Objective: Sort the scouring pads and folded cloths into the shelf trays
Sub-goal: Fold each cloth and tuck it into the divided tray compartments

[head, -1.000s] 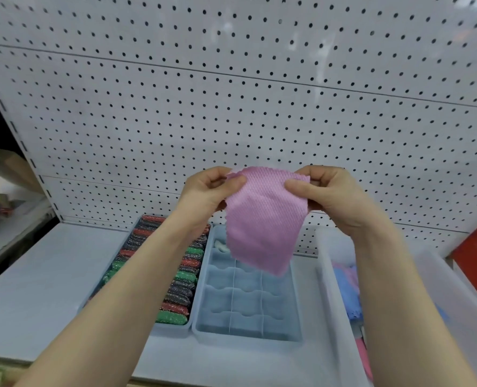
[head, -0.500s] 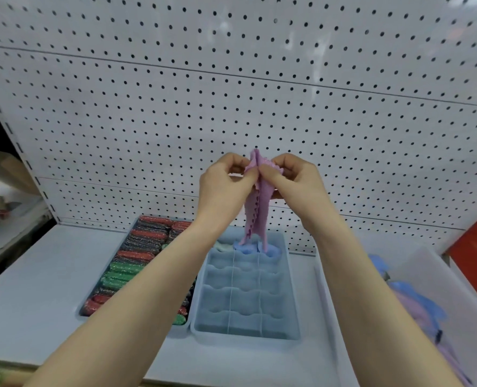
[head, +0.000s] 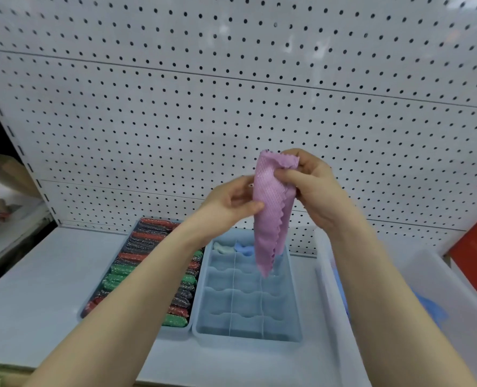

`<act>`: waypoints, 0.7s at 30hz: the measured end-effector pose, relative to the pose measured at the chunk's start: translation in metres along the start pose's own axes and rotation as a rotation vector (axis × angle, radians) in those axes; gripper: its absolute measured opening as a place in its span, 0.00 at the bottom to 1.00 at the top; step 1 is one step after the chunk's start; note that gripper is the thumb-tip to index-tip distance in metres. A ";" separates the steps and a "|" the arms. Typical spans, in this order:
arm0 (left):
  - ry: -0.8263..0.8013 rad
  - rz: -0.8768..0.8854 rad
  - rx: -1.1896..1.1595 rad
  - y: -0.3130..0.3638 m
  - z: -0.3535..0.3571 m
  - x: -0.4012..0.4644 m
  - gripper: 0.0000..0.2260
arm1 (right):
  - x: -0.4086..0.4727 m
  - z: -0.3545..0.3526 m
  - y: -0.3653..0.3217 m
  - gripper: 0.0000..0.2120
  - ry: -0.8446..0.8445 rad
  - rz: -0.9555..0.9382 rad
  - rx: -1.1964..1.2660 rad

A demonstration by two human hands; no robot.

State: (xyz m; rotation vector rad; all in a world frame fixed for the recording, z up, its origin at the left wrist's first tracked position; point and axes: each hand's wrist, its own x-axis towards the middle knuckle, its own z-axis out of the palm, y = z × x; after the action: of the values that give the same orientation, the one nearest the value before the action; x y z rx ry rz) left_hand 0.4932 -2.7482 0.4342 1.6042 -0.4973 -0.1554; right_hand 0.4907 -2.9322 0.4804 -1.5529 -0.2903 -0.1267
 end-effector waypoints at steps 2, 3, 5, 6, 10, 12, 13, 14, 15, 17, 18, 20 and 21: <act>0.006 -0.040 -0.018 -0.007 0.006 -0.002 0.13 | 0.004 -0.005 -0.005 0.11 0.001 -0.004 0.047; 0.045 -0.051 -0.015 -0.009 0.009 -0.003 0.11 | 0.006 -0.007 -0.006 0.10 0.023 -0.009 0.085; 0.123 -0.079 -0.024 -0.014 0.012 -0.002 0.08 | 0.010 -0.010 -0.003 0.06 0.109 -0.009 0.200; 0.154 -0.097 -0.052 -0.015 0.012 -0.001 0.07 | 0.010 -0.012 0.002 0.04 0.149 0.020 0.257; 0.279 -0.159 -0.160 -0.017 0.012 0.002 0.09 | -0.009 -0.012 0.043 0.20 0.022 0.459 0.148; 0.284 -0.197 -0.150 -0.021 0.012 0.002 0.08 | -0.023 -0.008 0.064 0.17 -0.067 0.558 0.106; 0.277 -0.223 -0.144 -0.024 0.012 0.002 0.08 | -0.028 -0.007 0.070 0.14 -0.062 0.555 0.134; 0.270 -0.250 -0.136 -0.026 0.012 0.000 0.08 | -0.030 -0.006 0.075 0.13 -0.040 0.538 0.171; 0.264 -0.265 -0.132 -0.028 0.013 -0.001 0.08 | -0.030 -0.006 0.077 0.13 -0.008 0.510 0.191; 0.266 -0.229 -0.133 -0.029 0.014 -0.001 0.08 | -0.027 -0.007 0.074 0.13 0.050 0.415 0.161; 0.282 -0.187 -0.133 -0.027 0.014 0.000 0.10 | -0.024 -0.008 0.070 0.13 0.069 0.353 0.123; 0.329 -0.111 -0.126 -0.019 0.012 0.003 0.13 | -0.020 -0.007 0.061 0.13 0.108 0.226 0.036; 0.344 -0.084 -0.121 -0.015 0.011 0.006 0.16 | -0.017 -0.007 0.056 0.13 0.123 0.177 -0.005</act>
State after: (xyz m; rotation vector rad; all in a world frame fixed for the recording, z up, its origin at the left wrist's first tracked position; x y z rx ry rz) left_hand 0.4973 -2.7602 0.4191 1.4941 -0.1519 0.0283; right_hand 0.4893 -2.9394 0.4218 -1.5609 -0.0558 -0.0837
